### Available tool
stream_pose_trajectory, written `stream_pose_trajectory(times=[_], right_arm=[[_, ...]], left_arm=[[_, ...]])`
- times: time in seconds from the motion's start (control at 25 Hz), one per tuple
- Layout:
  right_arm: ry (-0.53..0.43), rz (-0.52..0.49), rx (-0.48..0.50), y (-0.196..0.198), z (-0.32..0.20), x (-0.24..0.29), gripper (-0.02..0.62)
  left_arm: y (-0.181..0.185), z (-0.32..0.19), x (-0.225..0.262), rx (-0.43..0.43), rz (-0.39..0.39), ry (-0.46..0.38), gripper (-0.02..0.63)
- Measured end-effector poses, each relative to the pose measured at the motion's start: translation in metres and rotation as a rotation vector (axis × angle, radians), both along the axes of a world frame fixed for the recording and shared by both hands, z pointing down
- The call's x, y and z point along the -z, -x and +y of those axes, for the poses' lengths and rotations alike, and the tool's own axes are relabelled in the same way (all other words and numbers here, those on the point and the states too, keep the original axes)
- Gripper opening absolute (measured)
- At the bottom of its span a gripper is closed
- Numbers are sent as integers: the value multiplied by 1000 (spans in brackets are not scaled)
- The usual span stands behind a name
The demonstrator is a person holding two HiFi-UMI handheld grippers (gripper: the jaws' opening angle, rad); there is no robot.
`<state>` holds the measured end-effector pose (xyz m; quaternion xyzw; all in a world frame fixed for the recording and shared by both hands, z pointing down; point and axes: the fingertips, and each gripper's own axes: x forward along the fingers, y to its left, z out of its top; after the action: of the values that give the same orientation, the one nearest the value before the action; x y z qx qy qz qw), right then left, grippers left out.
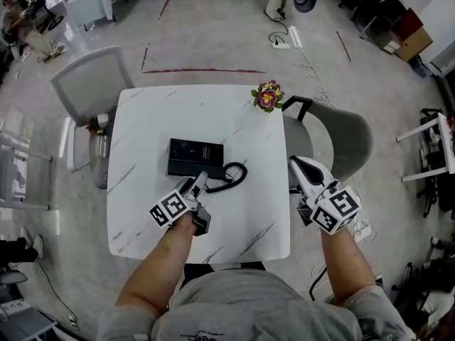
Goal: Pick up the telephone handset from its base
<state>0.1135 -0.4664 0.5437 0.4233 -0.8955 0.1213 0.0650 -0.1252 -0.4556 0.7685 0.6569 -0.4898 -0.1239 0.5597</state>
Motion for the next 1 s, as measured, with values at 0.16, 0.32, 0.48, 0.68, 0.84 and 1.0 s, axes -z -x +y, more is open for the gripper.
stream_pose_trajectory(times=[0.16, 0.32, 0.48, 0.68, 0.84, 1.0], right_arm=[[24, -11, -11, -8, -1, -18, 3], [51, -8, -18, -12, 0, -27, 3], [58, -13, -25, -16, 1, -33, 5], [62, -13, -43, -24, 1, -31, 3], [56, -19, -45, -29, 4, -27, 4], [51, -18, -50, -31, 6, -21, 4]], left_arm=[[0, -10, -5, 35, 10, 15, 378], [3, -20, -9, 63, 6, 34, 338], [9, -22, -22, 86, 1, 83, 260], [9, -24, -24, 84, 9, 109, 247], [10, -19, -25, 84, 4, 154, 242], [11, -16, -27, 82, -18, 182, 244]])
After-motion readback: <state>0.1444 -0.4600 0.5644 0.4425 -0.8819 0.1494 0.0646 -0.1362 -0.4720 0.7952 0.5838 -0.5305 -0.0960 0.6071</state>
